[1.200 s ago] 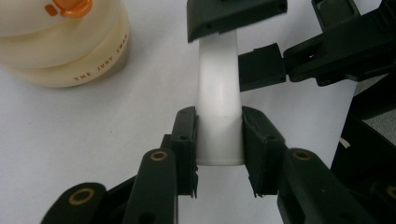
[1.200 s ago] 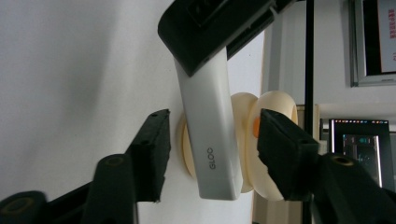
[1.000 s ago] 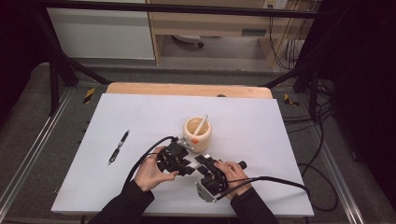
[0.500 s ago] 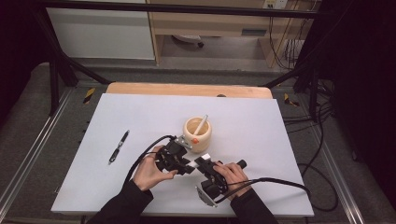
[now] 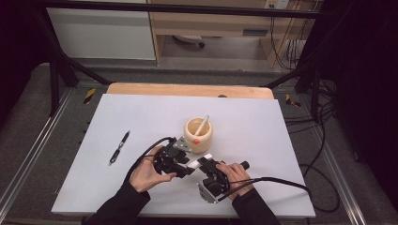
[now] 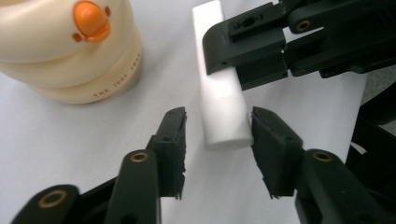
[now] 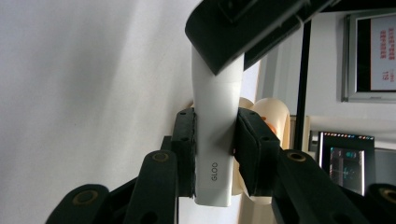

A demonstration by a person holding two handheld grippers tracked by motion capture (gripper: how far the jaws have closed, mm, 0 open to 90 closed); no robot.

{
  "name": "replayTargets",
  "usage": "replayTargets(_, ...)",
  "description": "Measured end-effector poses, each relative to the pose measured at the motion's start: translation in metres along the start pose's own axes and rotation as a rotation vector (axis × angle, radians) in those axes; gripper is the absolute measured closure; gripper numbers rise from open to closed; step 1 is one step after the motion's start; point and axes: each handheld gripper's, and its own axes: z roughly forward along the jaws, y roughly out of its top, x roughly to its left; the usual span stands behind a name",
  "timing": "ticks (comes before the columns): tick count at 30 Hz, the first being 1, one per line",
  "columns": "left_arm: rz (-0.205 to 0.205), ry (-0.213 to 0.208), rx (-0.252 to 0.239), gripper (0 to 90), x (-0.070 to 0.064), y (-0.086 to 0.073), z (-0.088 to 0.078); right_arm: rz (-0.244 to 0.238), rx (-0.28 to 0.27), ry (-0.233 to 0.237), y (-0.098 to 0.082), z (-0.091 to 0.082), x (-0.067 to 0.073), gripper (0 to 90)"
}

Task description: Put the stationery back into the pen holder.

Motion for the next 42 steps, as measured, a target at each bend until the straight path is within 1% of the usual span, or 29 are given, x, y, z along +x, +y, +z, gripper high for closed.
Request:
replayTargets(1, 0.002, 0.007, -0.009, 51.2, 0.0, -0.001, -0.002, 0.017, 0.007, 0.003, 0.0, 0.0, -0.001, 70.2)
replayTargets(2, 0.005, 0.011, -0.017, 48.8, 0.0, -0.003, -0.004, 0.021, 0.003, 0.0, -0.001, 0.0, -0.002, 70.2)
replayTargets(4, 0.011, 0.029, -0.036, 43.2, 0.001, -0.006, -0.008, 0.041, 0.016, 0.002, -0.003, 0.0, -0.005, 70.2)
replayTargets(5, 0.012, 0.039, -0.047, 41.0, 0.001, -0.008, -0.01, 0.06, 0.02, 0.005, -0.003, 0.0, -0.006, 70.3)
replayTargets(8, 0.016, 0.056, -0.069, 36.2, 0.003, -0.015, -0.016, 0.093, 0.032, 0.008, -0.007, -0.001, -0.01, 70.3)
replayTargets(9, 0.019, 0.065, -0.074, 34.0, 0.004, -0.017, -0.018, 0.102, 0.038, 0.011, -0.009, -0.001, -0.011, 70.3)
replayTargets(12, 0.031, 0.116, -0.082, 27.4, 0.007, -0.026, -0.021, 0.146, 0.046, 0.017, -0.014, -0.001, -0.012, 70.3)
replayTargets(13, 0.031, 0.123, -0.082, 25.1, 0.008, -0.028, -0.021, 0.172, 0.049, 0.02, -0.016, -0.002, -0.013, 70.3)
replayTargets(15, 0.019, 0.134, -0.084, 22.2, 0.011, -0.033, -0.021, 0.205, 0.049, 0.022, -0.02, -0.003, -0.013, 70.3)
replayTargets(20, 0.013, 0.168, -0.08, 17.3, 0.017, -0.05, -0.022, 0.328, 0.039, 0.028, -0.03, -0.007, -0.016, 70.3)
replayTargets(21, 0.011, 0.18, -0.075, 16.0, 0.018, -0.053, -0.022, 0.362, 0.034, 0.031, -0.032, -0.008, -0.016, 70.3)
replayTargets(23, -0.006, 0.197, -0.079, 13.6, 0.021, -0.059, -0.023, 0.413, 0.025, 0.03, -0.036, -0.009, -0.018, 70.3)
replayTargets(28, -0.043, 0.203, -0.096, 10.3, 0.027, -0.072, -0.027, 0.525, 0.004, 0.035, -0.042, -0.013, -0.022, 70.3)
replayTargets(30, -0.056, 0.201, -0.104, 9.2, 0.028, -0.077, -0.029, 0.574, -0.014, 0.034, -0.044, -0.015, -0.024, 70.3)
replayTargets(33, -0.072, 0.206, -0.108, 9.2, 0.03, -0.086, -0.03, 0.656, -0.033, 0.038, -0.048, -0.016, -0.026, 70.3)
replayTargets(37, -0.092, 0.217, -0.116, 8.1, 0.033, -0.098, -0.032, 0.786, -0.06, 0.039, -0.054, -0.018, -0.031, 70.3)
replayTargets(38, -0.097, 0.219, -0.119, 8.1, 0.034, -0.101, -0.032, 0.805, -0.067, 0.039, -0.054, -0.018, -0.032, 70.3)
replayTargets(42, -0.117, 0.233, -0.122, 8.1, 0.038, -0.111, -0.033, 0.925, -0.108, 0.046, -0.056, -0.017, -0.039, 70.3)
